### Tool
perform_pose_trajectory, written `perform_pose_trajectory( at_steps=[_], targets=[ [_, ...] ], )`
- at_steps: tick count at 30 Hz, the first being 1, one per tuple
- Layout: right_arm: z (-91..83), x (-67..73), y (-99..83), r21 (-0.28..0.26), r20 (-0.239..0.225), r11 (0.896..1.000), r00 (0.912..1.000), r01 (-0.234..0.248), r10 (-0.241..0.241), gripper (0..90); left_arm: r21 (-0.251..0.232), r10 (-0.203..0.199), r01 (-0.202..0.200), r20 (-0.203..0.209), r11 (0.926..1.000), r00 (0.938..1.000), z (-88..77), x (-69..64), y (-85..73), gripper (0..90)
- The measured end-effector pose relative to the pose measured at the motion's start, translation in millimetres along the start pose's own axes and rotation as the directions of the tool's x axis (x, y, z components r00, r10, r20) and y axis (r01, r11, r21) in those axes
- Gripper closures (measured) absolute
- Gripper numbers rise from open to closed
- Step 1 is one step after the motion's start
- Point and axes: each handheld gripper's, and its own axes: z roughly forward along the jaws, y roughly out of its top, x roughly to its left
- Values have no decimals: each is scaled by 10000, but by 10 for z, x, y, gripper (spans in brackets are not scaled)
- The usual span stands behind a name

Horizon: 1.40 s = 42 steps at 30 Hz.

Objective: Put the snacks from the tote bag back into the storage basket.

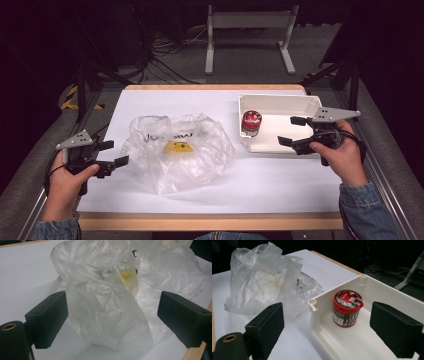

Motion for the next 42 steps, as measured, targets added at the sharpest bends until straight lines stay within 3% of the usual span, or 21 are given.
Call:
perform_pose_trajectory(
  at_steps=[3, 11, 15, 17, 26, 31, 42],
  targets=[
    [-80, 53, -79, -231, 306, 9997, 9995, -95, 102, 124, -39, -19, 20, 55, 10000, 10000, 18, 10, -19, 105],
    [-160, 78, -317, -381, 572, 9975, 9964, -599, 620, 123, -288, 18, -19, -24, 9996, 10000, 16, -13, -113, 106],
    [-156, 64, -420, -481, 810, 9961, 9937, -734, 771, 124, -587, 283, -294, -189, 9978, 9994, 16, -29, -140, 108],
    [-153, 60, -492, -730, 1054, 9922, 9885, -1006, 1080, 124, -714, 648, -673, -370, 9952, 9972, 25, -26, -156, 113],
    [-197, -44, -790, -1234, 1987, 9863, 9711, -1093, 1325, 134, -1016, 625, -650, -277, 9927, 9977, 22, 44, -311, 112],
    [-150, -111, -909, -887, 2341, 9917, 9658, -925, 1111, 135, -926, 407, -430, -264, 9948, 9988, 9, 99, -400, 111],
    [4, -196, -1059, -42, 2096, 9944, 9722, -1060, 1045, 114, -811, -66, 72, 78, 9967, 9999, 56, 149, -455, 90]
  ],
)
